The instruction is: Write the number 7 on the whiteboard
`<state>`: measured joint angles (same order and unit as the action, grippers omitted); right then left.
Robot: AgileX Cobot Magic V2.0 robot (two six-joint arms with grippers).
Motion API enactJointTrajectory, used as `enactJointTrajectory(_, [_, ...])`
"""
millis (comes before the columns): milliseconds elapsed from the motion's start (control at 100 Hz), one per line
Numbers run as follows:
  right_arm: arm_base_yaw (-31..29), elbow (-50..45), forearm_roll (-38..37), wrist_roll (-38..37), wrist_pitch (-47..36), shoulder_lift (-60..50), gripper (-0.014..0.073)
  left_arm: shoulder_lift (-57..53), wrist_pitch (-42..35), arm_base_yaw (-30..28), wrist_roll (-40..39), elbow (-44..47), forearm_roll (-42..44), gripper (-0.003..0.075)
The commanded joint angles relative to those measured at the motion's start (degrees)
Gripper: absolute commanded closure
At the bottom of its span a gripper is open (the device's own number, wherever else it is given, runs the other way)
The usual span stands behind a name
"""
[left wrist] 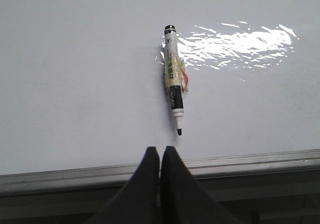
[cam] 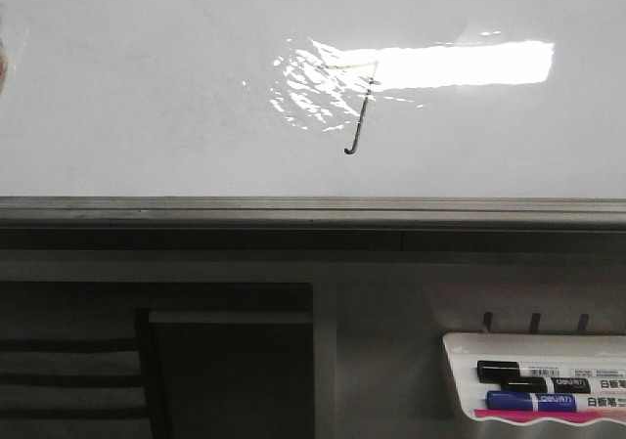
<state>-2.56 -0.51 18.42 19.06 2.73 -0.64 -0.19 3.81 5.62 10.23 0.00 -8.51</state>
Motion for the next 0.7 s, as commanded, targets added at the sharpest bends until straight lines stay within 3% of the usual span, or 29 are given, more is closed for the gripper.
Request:
enactJointTrajectory(0, [-0.35,-1.69,-2.13,-2.57,-4.91,-1.05,0.0665,-1.76,-4.61,-0.08,-0.61,1.99,-0.44,0.0741])
enactJointTrajectory(170, [-0.35,-1.69,-23.57,-21.30,-7.33,-1.05,0.0665,-1.76,-4.61,-0.08,-0.61,1.99,-0.44,0.0741])
enactJointTrajectory(690, [-0.35,-1.69,-23.76,-21.30,-8.14,-1.05,0.0665,-1.76,-4.61,-0.08,-0.61,1.99,-0.44,0.0741])
